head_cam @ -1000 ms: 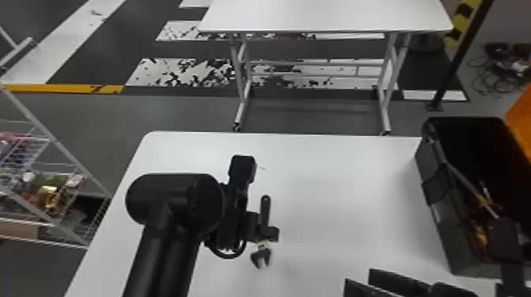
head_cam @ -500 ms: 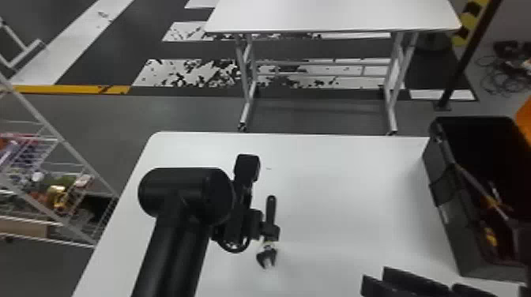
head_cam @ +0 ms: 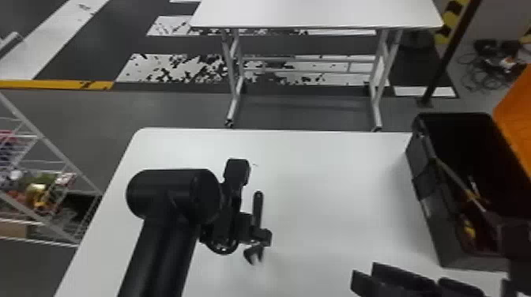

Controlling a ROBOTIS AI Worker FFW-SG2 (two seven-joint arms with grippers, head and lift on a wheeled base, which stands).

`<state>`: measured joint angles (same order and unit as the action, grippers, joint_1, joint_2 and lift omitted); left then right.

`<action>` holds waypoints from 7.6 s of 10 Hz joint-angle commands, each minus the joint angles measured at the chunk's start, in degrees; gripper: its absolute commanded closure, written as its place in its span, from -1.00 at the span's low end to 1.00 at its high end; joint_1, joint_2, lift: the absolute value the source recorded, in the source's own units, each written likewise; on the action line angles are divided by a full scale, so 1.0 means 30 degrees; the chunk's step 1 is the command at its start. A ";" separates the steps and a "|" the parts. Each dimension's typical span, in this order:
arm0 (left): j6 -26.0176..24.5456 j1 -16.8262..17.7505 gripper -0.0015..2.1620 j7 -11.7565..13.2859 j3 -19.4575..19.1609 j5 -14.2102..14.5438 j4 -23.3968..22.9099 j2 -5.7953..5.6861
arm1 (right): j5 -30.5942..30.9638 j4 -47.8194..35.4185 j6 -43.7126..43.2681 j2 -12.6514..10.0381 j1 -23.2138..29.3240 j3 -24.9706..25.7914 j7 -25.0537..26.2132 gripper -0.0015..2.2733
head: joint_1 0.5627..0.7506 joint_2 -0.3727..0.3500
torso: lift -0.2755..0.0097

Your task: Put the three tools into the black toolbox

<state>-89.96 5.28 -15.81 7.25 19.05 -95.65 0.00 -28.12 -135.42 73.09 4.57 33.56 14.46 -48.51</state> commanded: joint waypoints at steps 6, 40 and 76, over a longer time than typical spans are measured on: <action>-0.0023 0.0555 -0.74 0.0171 0.0104 -0.0344 0.0507 0.0050 | -0.0030 0.0141 0.0001 0.0000 0.0120 0.0570 -0.0352 -0.93 | 0.41 0.26 | 0.57; -0.0023 0.0526 0.93 0.0141 0.0485 -0.0286 0.0360 0.0050 | -0.0938 0.1225 -0.0292 -0.0058 0.0443 0.1479 -0.0703 -0.93 | 0.41 0.13 | 0.57; -0.0023 -0.3810 0.93 0.1284 0.1393 0.2322 -0.7257 0.0050 | 0.5127 1.5786 -0.4159 -0.1540 -1.2536 -0.7164 0.2109 -0.93 | 0.41 0.29 | 0.57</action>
<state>-89.96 -6.12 -11.96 11.40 26.03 -117.30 0.00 -12.76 -88.20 60.77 0.00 -4.18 -6.76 -42.15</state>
